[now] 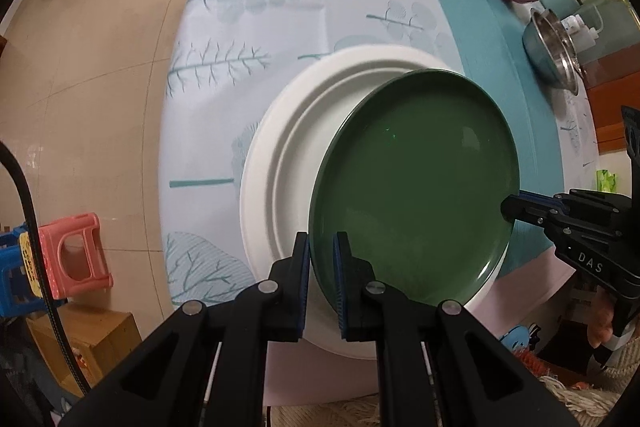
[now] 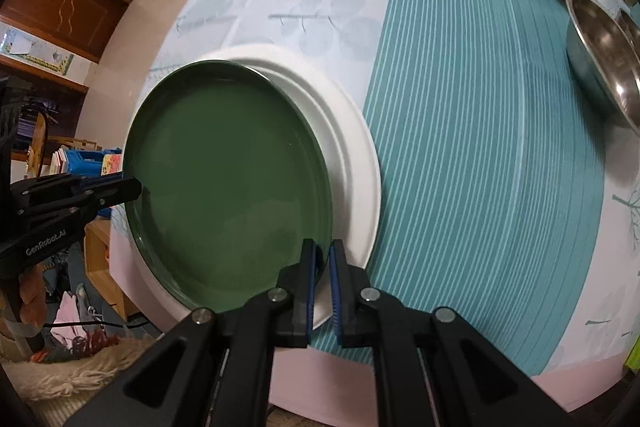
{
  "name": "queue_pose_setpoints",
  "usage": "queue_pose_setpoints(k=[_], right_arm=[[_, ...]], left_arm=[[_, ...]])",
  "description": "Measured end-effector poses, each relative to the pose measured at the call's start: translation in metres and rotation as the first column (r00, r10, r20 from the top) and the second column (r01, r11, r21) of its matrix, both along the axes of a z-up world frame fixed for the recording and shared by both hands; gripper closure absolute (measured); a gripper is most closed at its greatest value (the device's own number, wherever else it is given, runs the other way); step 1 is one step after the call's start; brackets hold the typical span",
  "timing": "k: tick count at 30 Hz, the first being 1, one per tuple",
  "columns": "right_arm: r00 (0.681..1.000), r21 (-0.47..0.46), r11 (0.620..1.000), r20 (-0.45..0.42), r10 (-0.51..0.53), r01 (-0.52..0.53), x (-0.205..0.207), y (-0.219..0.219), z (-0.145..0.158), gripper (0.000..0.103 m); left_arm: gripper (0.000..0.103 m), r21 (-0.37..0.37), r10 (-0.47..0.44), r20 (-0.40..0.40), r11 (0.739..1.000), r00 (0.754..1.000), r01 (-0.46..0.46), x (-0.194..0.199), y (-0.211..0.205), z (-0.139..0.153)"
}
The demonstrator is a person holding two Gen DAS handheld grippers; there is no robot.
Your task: Organize plates and bowls
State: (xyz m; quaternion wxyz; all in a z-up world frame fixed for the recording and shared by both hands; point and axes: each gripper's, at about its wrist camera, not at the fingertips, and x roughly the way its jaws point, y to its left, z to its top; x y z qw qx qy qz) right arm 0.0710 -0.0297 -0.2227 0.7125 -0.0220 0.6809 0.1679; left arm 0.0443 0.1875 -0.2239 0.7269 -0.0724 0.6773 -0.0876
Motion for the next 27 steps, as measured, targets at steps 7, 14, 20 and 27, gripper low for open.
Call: queue_pose_setpoints(k=[7,14,20,27], right_arm=[[1.000,0.005,1.000,-0.010,0.010,-0.010,0.001,0.001,-0.001,0.095],[0.999,-0.001,1.000,-0.014,0.032,-0.032,0.003,0.001,-0.002,0.093],[0.994,-0.046,0.994,0.038,0.105,-0.103,-0.001,0.012,0.007,0.089],[0.981,-0.058,0.987,0.115,0.156,-0.150,-0.008,0.019,0.032,0.070]], left_arm=[[0.095,0.029,0.007,-0.015,1.000,1.000,-0.007,-0.004,-0.002,-0.006],[0.093,0.037,0.019,-0.020,0.999,1.000,-0.018,-0.002,-0.001,-0.010],[0.054,0.021,0.032,0.022,0.999,0.999,-0.033,0.002,-0.001,0.005],[0.037,0.020,0.045,0.093,0.999,0.995,-0.047,0.007,0.001,0.031]])
